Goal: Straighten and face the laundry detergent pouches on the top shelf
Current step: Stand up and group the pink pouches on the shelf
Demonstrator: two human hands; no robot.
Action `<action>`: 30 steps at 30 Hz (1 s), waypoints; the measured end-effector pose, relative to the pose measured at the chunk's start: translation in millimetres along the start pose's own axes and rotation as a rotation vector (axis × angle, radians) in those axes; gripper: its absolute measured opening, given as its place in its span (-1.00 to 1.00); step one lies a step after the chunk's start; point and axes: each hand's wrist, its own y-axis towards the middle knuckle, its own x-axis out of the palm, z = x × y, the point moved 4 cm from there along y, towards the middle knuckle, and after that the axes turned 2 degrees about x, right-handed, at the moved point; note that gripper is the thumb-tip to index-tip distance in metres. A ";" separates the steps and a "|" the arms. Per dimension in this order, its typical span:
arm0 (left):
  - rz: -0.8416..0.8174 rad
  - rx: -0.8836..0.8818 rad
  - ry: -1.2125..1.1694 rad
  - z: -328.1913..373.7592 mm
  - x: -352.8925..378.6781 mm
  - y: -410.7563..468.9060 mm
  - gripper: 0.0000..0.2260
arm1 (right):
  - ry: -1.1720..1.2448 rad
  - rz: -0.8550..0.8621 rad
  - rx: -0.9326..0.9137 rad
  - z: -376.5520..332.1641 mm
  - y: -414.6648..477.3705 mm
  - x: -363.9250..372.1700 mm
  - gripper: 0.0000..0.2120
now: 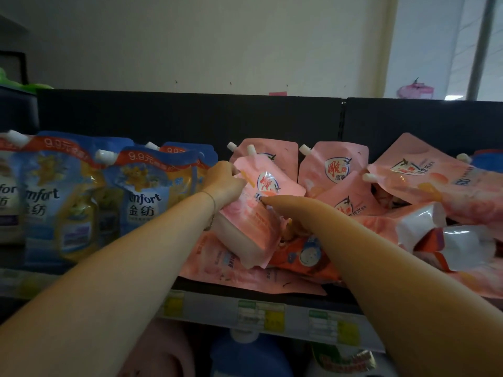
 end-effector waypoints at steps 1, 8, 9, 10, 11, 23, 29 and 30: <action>0.031 0.031 -0.012 2.5 -1.6 -2.6 -0.90 | 0.069 0.029 0.020 4.0 5.9 0.3 -0.43; 0.201 0.229 -0.159 -4.5 -7.8 -13.3 -0.81 | 0.575 0.219 -0.058 4.5 24.0 -7.3 -0.06; 0.223 0.255 -0.171 -4.5 -8.0 -14.6 -0.80 | 0.618 0.221 -0.082 0.4 24.2 -8.2 -0.11; 0.242 0.270 -0.176 -4.7 -8.0 -14.3 -0.78 | 0.668 0.233 -0.104 -3.9 24.5 -9.1 -0.16; 0.257 0.279 -0.201 -4.0 -9.1 -13.6 -0.75 | 0.697 0.271 -0.133 -7.1 25.9 -11.6 -0.15; 0.201 0.137 -0.155 -27.5 5.0 19.4 -0.75 | 0.444 0.367 -0.352 -10.8 56.4 -15.4 -0.45; 0.175 -0.023 0.050 -61.4 19.8 20.8 -0.67 | 0.118 0.099 -0.288 -12.7 65.0 0.2 -0.63; 0.181 -0.035 0.072 -60.9 20.1 20.5 -0.71 | 0.063 0.089 -0.297 -13.7 64.7 0.0 -0.64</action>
